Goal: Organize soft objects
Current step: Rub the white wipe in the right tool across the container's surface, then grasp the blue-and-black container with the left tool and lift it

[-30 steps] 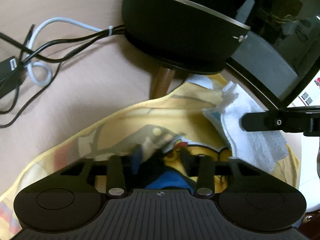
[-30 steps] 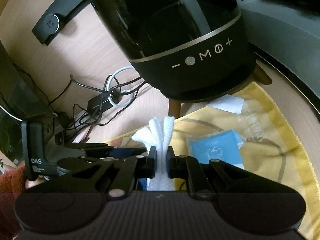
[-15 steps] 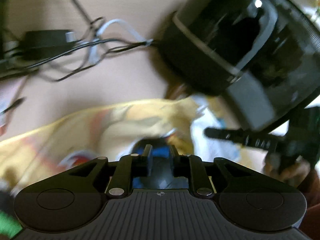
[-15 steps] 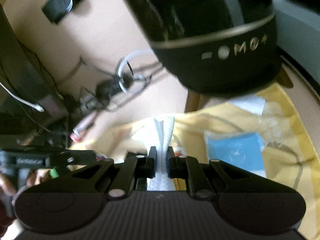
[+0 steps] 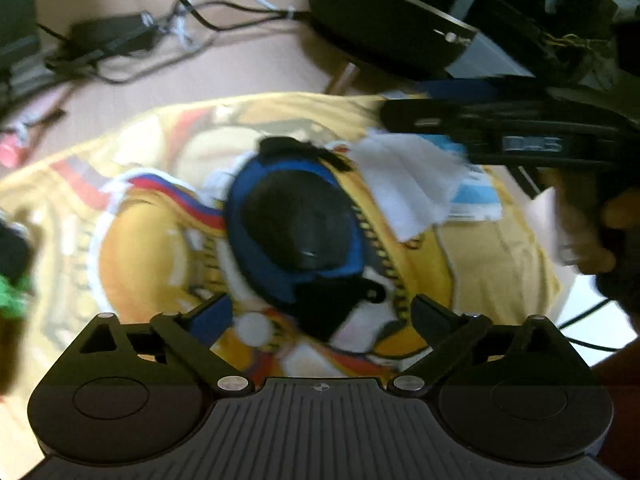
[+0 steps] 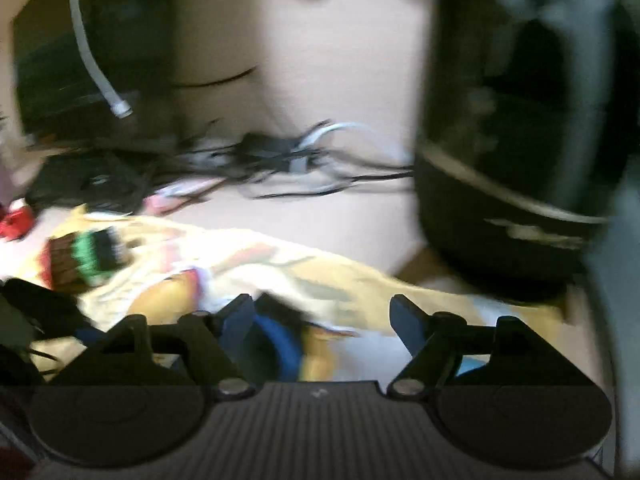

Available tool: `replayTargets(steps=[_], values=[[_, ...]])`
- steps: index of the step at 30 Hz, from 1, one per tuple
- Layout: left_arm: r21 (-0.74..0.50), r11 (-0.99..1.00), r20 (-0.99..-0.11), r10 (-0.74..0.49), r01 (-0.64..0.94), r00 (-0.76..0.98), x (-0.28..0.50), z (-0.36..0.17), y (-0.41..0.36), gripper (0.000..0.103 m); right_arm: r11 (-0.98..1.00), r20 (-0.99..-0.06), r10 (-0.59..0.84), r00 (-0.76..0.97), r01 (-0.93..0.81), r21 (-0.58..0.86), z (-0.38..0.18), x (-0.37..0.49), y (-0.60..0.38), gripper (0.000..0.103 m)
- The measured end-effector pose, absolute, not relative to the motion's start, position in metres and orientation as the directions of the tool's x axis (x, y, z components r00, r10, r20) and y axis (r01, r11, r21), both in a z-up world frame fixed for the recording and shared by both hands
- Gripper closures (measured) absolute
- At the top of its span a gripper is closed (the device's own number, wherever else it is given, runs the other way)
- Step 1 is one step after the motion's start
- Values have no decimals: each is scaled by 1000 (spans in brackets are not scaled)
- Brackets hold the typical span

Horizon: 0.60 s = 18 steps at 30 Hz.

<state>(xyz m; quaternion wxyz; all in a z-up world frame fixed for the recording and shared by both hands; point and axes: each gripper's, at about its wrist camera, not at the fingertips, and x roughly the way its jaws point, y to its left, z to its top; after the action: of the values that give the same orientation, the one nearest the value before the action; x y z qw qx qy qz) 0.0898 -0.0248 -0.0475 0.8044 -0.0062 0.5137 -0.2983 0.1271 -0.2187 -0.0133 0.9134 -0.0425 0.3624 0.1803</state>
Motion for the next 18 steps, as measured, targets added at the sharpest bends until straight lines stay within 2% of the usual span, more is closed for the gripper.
replayTargets(steps=[3,6,7,9,11,12,18], values=[[-311,830,-832,-474,463,290,91,-54,-30,2,905,-728,345,592,-416,90,-37,158,-203,32],[-323,834,-841,-470,447,270,92,-60,-31,2,905,-770,365,524,-395,160,-60,183,-200,34],[-330,835,-841,-472,441,265,92,-61,-30,2,905,-780,374,501,-381,189,-65,189,-201,50],[-341,835,-837,-479,431,265,92,-63,-28,2,897,-782,406,472,-369,243,-68,194,-200,69],[-351,835,-832,-486,423,269,93,-63,-26,1,889,-782,422,459,-377,259,-66,197,-199,83],[-356,836,-829,-489,418,271,93,-63,-25,1,891,-780,417,466,-380,250,-62,198,-198,98],[-374,849,-822,-490,374,290,94,-60,-9,0,851,-696,509,506,-417,320,-15,198,-198,98]])
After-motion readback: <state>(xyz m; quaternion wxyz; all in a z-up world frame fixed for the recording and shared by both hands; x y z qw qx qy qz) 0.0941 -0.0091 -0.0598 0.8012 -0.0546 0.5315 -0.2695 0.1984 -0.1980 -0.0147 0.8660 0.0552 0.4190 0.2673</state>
